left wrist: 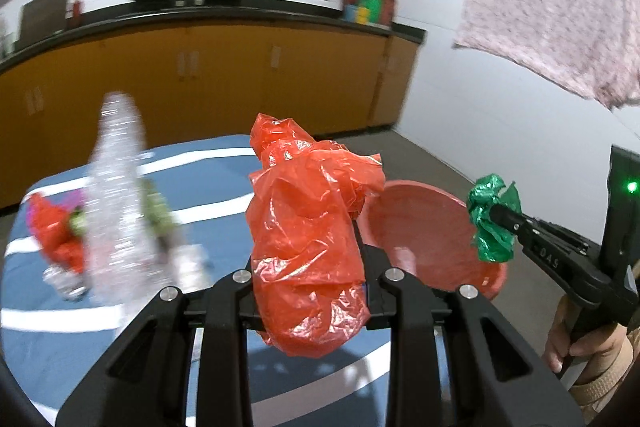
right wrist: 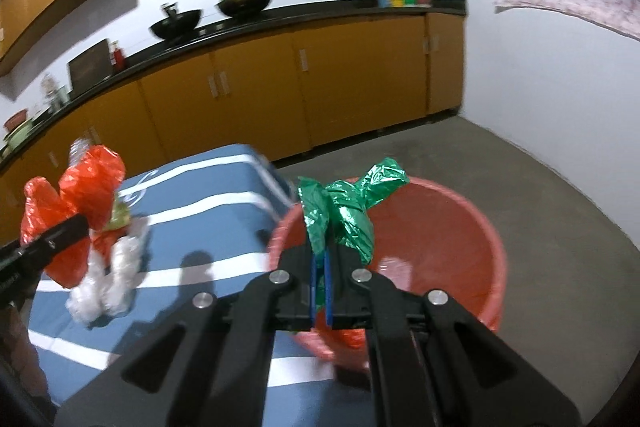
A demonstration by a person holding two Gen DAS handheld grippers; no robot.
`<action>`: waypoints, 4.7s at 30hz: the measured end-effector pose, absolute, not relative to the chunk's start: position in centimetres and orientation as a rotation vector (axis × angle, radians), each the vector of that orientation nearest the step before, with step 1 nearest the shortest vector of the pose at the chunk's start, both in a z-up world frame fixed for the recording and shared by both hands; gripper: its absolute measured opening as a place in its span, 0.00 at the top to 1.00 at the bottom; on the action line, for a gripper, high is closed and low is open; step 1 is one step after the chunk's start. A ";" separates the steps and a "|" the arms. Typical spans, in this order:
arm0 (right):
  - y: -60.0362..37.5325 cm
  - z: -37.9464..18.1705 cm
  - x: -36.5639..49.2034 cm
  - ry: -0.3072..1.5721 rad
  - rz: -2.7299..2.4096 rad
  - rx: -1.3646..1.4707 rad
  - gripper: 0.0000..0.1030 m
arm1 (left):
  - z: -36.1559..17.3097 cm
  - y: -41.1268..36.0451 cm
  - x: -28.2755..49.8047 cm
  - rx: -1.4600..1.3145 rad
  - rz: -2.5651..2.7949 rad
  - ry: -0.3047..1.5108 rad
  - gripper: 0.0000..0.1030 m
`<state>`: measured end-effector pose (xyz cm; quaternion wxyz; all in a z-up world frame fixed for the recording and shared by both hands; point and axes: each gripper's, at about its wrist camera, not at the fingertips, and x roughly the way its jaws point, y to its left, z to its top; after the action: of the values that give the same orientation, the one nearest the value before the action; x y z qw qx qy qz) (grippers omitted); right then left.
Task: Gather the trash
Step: 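Carry both bags to the red bin and release them inside, then return both tools to the table and grasp bubble wrap with the right tool, then grasp the white bag with the left tool while the right tool holds bubble wrap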
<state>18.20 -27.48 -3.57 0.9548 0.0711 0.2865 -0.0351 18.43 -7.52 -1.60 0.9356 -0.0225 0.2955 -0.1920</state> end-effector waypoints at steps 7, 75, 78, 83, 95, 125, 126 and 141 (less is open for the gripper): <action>-31.7 -4.4 18.5 0.590 -0.138 0.176 0.95 | -2.9 -14.0 20.4 0.011 -0.500 0.646 0.73; -14.5 -3.3 21.3 0.583 0.288 0.146 0.58 | -3.9 10.8 14.5 -0.128 0.151 0.577 0.19; -10.8 -3.3 21.5 0.592 0.352 0.120 0.58 | -4.3 13.9 13.1 -0.148 0.238 0.567 0.14; -5.4 -3.7 22.6 0.614 0.437 0.118 0.58 | -4.8 17.4 11.6 -0.159 0.337 0.553 0.09; 0.8 -5.2 26.3 0.665 0.463 0.091 0.58 | -6.4 21.2 10.6 -0.194 0.385 0.592 0.09; -12.8 -2.4 22.5 0.552 0.224 0.164 0.90 | -8.1 8.7 15.7 -0.113 0.037 0.676 0.06; -13.4 -2.6 22.4 0.557 0.214 0.168 0.90 | -8.5 8.1 16.2 -0.104 0.022 0.692 0.06; -16.0 -4.1 21.7 0.589 0.164 0.183 0.90 | -11.0 6.1 19.5 -0.145 -0.089 0.837 0.38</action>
<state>21.67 -16.00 -4.08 0.9495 0.0898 0.2897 0.0805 19.55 6.15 -11.03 0.9102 -0.0705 0.4059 -0.0430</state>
